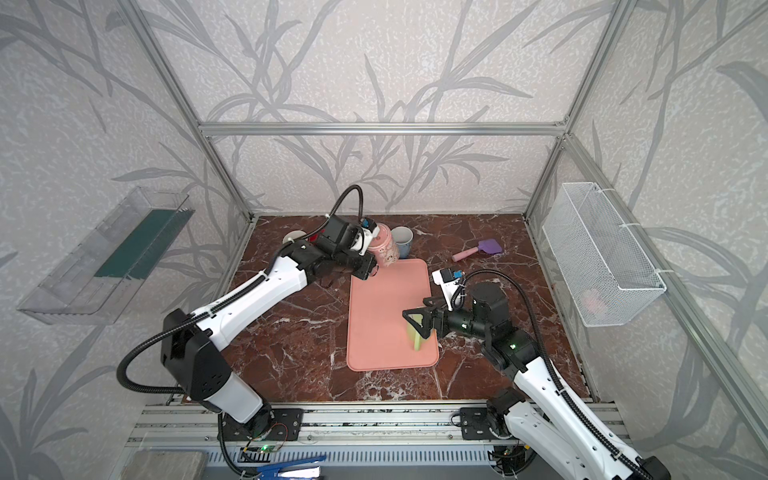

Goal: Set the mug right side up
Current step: 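Lift the pink mug with the left gripper while the right gripper rises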

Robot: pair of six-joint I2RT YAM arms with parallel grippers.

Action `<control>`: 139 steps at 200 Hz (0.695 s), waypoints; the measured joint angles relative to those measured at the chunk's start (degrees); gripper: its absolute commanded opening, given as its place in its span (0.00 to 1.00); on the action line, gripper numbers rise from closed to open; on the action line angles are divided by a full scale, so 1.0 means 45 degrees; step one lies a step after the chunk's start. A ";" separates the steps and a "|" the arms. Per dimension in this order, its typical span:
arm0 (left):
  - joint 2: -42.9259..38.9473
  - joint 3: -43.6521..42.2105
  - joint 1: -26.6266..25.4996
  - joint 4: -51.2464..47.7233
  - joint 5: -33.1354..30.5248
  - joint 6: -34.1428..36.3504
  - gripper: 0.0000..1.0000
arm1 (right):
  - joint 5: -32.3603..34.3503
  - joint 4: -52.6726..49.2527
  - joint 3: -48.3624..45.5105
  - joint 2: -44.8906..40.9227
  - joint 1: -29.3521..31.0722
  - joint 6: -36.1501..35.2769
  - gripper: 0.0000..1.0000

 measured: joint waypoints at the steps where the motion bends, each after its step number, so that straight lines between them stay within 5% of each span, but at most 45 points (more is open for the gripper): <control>1: -0.0053 -0.0015 0.0029 0.0019 0.0000 -0.0039 0.00 | -0.0015 0.0019 0.0000 0.0000 0.0000 0.0000 0.97; 139: -0.3118 -0.2982 0.1710 0.3347 0.3745 -0.3920 0.00 | -0.1428 0.3910 -0.0369 0.1972 0.0010 0.1574 0.97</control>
